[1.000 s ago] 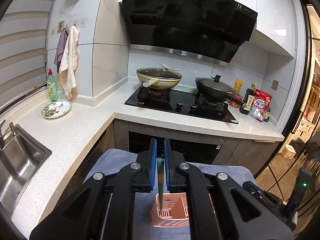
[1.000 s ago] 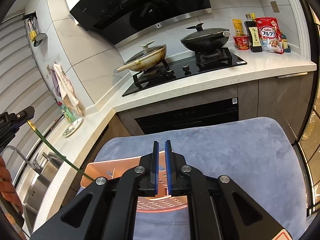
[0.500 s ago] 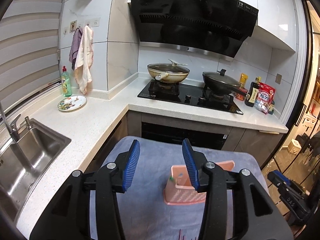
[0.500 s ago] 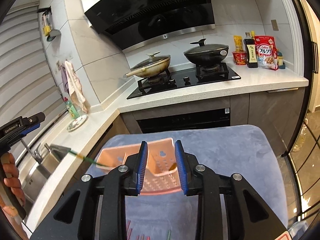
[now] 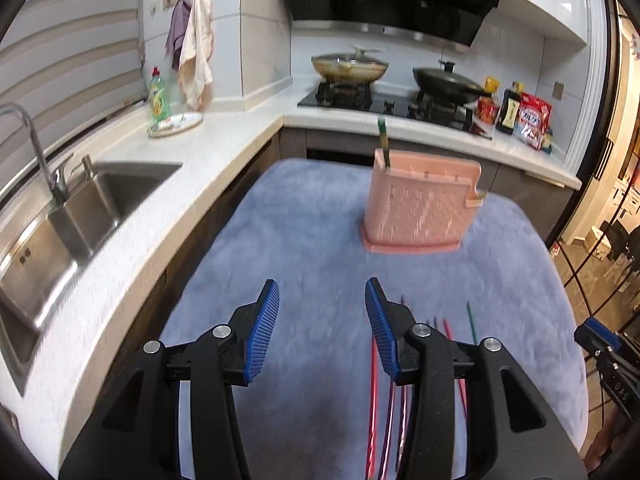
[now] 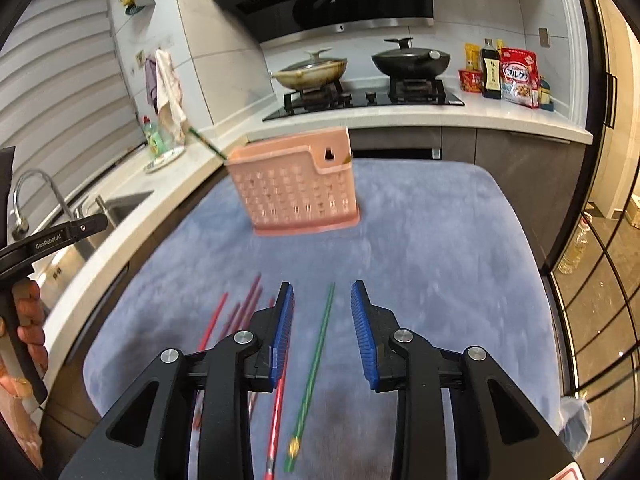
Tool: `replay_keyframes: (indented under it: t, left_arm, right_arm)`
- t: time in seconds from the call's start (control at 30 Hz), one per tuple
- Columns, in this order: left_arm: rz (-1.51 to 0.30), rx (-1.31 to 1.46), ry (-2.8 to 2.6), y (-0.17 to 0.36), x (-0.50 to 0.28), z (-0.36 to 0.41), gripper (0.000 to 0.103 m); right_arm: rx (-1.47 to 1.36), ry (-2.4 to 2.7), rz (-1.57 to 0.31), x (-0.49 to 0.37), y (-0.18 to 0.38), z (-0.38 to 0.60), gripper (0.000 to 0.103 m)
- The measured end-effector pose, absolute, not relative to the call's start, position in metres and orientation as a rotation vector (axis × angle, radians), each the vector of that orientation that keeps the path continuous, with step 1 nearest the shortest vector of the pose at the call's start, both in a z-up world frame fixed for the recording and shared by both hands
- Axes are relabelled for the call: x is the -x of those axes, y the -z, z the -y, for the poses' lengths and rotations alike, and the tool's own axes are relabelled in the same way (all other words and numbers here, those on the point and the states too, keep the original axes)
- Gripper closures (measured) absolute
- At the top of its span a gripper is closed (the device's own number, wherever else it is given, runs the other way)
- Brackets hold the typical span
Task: Organize utensils
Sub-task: 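Open the left tool dropping the chopstick while the right tool releases the spoon into the basket, then grasp a red chopstick with the left tool while the right tool grasps a green chopstick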
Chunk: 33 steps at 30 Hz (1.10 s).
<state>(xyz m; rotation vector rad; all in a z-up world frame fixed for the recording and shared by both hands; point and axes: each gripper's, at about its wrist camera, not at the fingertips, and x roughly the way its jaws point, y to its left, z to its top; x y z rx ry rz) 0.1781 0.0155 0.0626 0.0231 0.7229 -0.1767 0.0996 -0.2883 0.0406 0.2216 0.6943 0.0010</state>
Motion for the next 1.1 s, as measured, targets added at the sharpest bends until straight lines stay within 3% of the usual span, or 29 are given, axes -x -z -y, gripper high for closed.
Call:
replay_keyframes:
  t: [0.43, 0.57, 1.1]
  left_arm:
    - [-0.86, 0.002, 0.167, 0.017, -0.114, -0.033, 0.054]
    - [-0.862, -0.011, 0.157, 0.029, -0.105, -0.034, 0.049]
    - [-0.921, -0.036, 0.178, 0.058, -0.087, -0.025, 0.049]
  right_arm:
    - [-0.208, 0.024, -0.823, -0.044, 0.032, 0.255, 0.073]
    - [-0.195, 0.011, -0.85, -0.043, 0.047, 0.242, 0.073]
    - [-0.173, 0.016, -0.912, -0.054, 0.079, 0.226, 0.077]
